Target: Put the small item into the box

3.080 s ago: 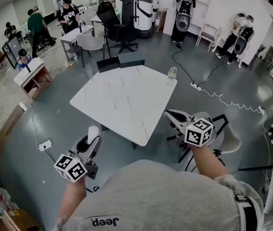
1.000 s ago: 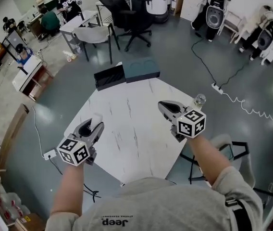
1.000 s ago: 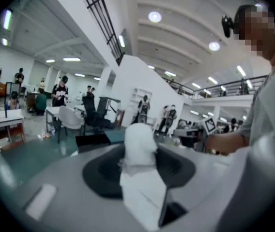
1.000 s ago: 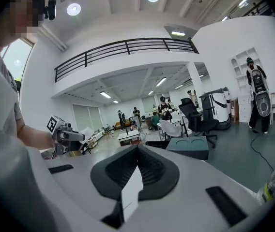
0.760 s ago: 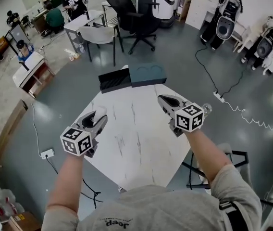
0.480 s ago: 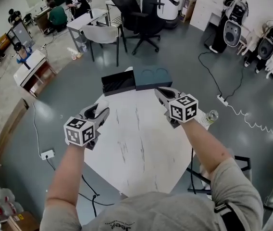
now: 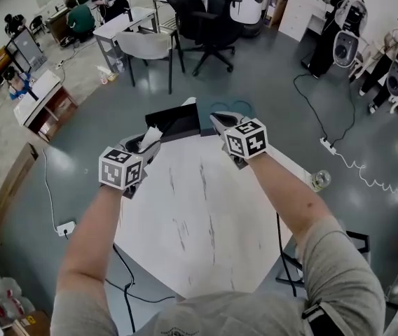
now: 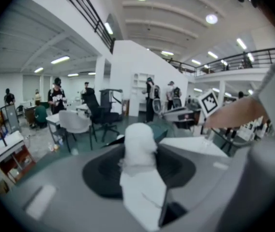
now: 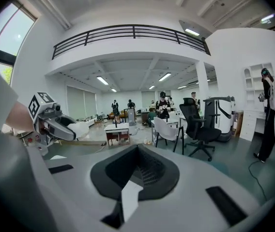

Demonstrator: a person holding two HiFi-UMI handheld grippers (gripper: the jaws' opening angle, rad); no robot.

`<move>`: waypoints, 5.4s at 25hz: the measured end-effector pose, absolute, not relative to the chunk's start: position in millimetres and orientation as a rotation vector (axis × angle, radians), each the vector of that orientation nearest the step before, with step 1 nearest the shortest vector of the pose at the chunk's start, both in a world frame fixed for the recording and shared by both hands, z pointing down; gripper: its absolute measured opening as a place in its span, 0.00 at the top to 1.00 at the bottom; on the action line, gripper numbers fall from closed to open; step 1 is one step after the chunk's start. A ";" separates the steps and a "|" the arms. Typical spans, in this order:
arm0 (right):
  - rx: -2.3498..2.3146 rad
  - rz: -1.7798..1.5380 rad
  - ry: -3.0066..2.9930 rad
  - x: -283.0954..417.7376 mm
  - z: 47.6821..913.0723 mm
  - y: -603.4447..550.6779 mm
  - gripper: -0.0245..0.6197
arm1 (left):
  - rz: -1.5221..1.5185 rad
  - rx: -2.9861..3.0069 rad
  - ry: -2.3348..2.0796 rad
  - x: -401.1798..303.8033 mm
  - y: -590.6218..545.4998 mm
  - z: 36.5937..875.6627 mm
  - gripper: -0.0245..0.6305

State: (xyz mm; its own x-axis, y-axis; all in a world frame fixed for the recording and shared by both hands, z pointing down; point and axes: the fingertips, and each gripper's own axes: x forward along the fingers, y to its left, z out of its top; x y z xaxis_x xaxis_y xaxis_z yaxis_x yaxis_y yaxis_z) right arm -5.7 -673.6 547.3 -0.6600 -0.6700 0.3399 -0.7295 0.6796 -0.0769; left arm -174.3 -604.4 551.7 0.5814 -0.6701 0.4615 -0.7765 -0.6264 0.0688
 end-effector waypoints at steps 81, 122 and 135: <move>1.143 0.321 -2.497 -35.2 627.9 -798.5 0.96 | 1.359 2.414 -1.000 -149.6 -764.1 720.7 0.57; 1.415 0.442 -2.397 -34.1 524.8 -653.1 0.96 | 0.514 2.461 -1.318 -194.4 -635.8 537.8 0.95; 1.480 0.468 -2.393 18.0 499.6 -576.0 0.96 | 0.492 2.456 -1.340 -162.8 -561.1 511.0 0.95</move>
State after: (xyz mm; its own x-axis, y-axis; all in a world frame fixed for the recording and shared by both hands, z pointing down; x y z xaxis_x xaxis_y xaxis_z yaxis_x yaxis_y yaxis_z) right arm 18.0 -576.0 499.6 -0.4312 -0.8059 0.4058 -0.8993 0.4201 -0.1215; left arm -162.8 -561.1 511.0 0.5060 -0.7460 0.4329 -0.8488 -0.5198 0.0964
